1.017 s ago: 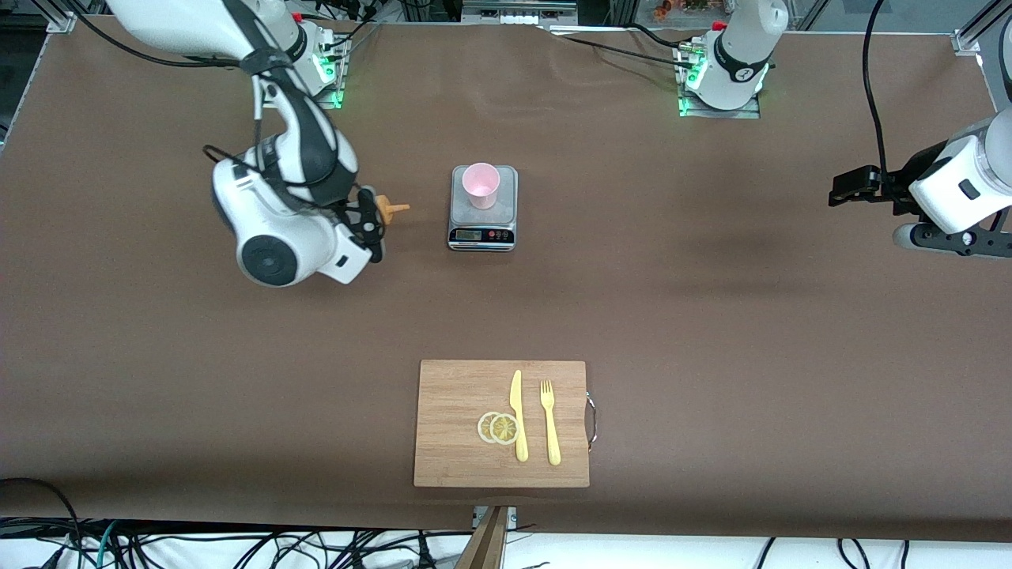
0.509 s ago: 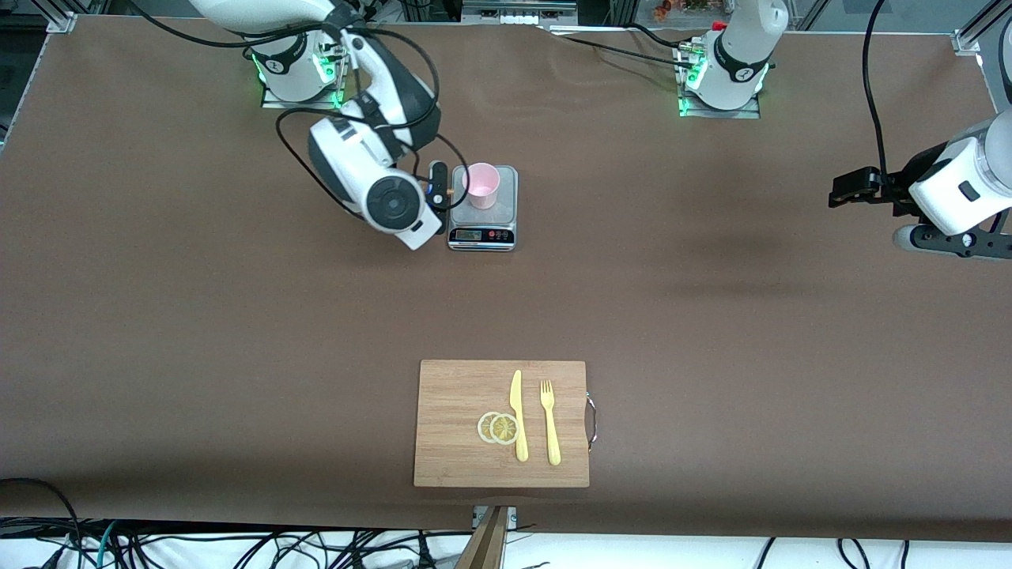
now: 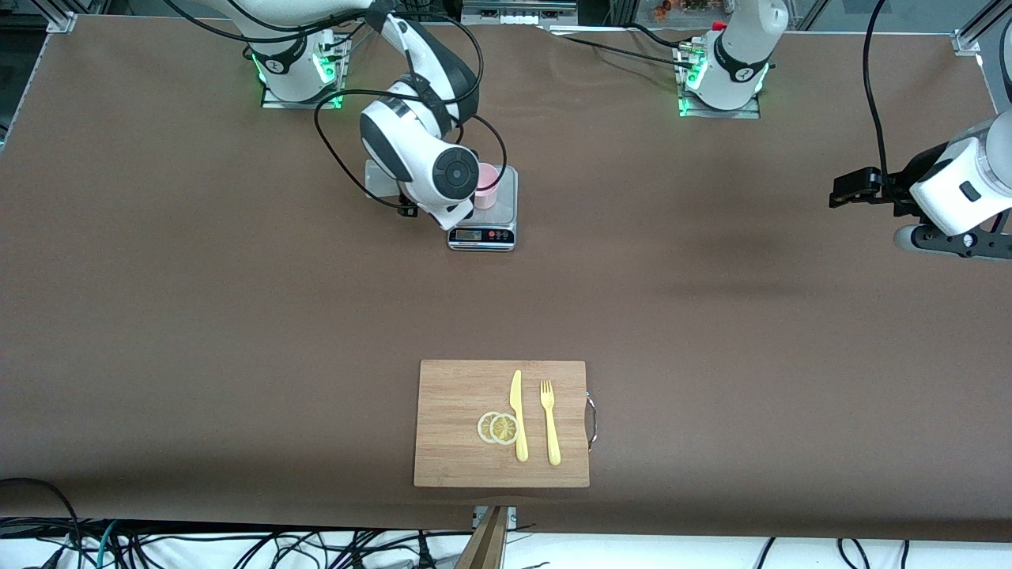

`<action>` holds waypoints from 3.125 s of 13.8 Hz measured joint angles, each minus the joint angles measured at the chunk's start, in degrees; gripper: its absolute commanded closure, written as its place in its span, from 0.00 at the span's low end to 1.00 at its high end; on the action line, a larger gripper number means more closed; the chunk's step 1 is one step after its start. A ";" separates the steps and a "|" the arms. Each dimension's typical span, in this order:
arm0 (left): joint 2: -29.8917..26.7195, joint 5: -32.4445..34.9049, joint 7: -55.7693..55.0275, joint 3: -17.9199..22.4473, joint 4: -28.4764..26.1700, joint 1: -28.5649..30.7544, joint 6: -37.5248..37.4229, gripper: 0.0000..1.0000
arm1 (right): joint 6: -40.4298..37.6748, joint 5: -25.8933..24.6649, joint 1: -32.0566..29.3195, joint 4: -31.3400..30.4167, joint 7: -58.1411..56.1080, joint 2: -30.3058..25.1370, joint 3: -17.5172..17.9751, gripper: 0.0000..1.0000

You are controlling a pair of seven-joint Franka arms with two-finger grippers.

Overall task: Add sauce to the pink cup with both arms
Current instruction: 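Tilt the bottle nozzle into the pink cup with the right gripper, then carry the bottle back and lower it onto the table with the right gripper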

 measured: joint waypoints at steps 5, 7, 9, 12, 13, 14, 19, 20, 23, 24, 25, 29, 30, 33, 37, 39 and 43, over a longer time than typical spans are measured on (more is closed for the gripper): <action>0.05 0.00 0.09 0.09 0.03 0.05 0.00 0.00 | -1.74 -1.13 0.64 -0.01 2.35 0.21 1.15 0.97; 0.14 0.00 0.12 0.04 0.03 0.02 0.00 0.00 | -1.75 -2.29 0.90 -0.01 2.91 0.22 1.37 0.97; 0.15 0.00 0.14 0.01 0.15 0.00 0.03 0.00 | -1.75 -2.81 1.12 -0.01 3.69 0.27 1.94 0.97; 0.18 0.00 0.16 0.00 0.72 -0.01 0.03 0.00 | -0.39 -2.50 -0.54 0.09 1.58 0.25 1.96 0.97; 0.23 0.00 0.16 0.00 0.97 -0.01 0.03 0.00 | 0.88 -1.41 -2.05 0.25 -0.50 0.23 1.94 0.97; 0.26 0.00 0.17 -0.01 1.13 -0.02 0.03 0.00 | 2.23 0.40 -3.82 0.50 -2.84 0.15 1.92 0.97; 0.50 0.00 0.17 0.04 1.31 0.00 0.03 0.00 | 9.25 13.19 -9.24 1.19 -17.77 -0.29 -3.25 0.96; 0.57 0.00 0.17 0.06 1.33 0.03 0.03 0.00 | 10.32 17.32 -10.78 1.20 -22.70 -0.29 -4.96 0.96; 1.02 0.00 0.17 0.19 1.42 0.15 0.03 0.00 | 11.19 31.13 -19.08 1.20 -37.54 -0.29 -7.75 0.96; 1.14 0.00 0.17 0.19 1.48 0.15 0.03 0.00 | 11.00 34.88 -21.82 1.18 -42.09 -0.28 -8.63 0.96; 1.24 0.00 0.17 0.18 1.57 0.14 0.03 0.00 | 10.26 38.63 -24.70 1.12 -46.96 -0.19 -9.64 0.96; 1.38 0.00 0.17 0.11 1.74 0.09 0.03 0.00 | 2.67 50.78 -32.25 -0.61 -63.54 1.59 -14.37 0.96; 1.39 0.00 0.17 0.07 1.77 0.05 0.03 0.00 | 0.56 53.59 -34.00 -1.23 -68.59 2.92 -15.46 0.96; 1.42 0.00 0.17 -0.06 1.82 -0.06 0.03 0.00 | -5.00 59.64 -38.44 -2.53 -82.90 8.83 -18.50 0.96; 1.42 0.00 0.17 -0.09 1.88 -0.46 0.03 0.00 | -11.28 65.08 -42.89 -2.74 -95.48 17.16 -20.94 0.96; 1.44 0.00 0.17 -0.11 2.05 -1.04 0.03 0.00 | -12.32 66.32 -44.35 -2.69 -99.34 20.48 -21.64 0.94; 1.45 0.00 0.17 -0.15 3.23 -1.42 0.03 0.00 | -12.43 66.76 -44.74 -2.38 -100.54 22.33 -22.47 0.10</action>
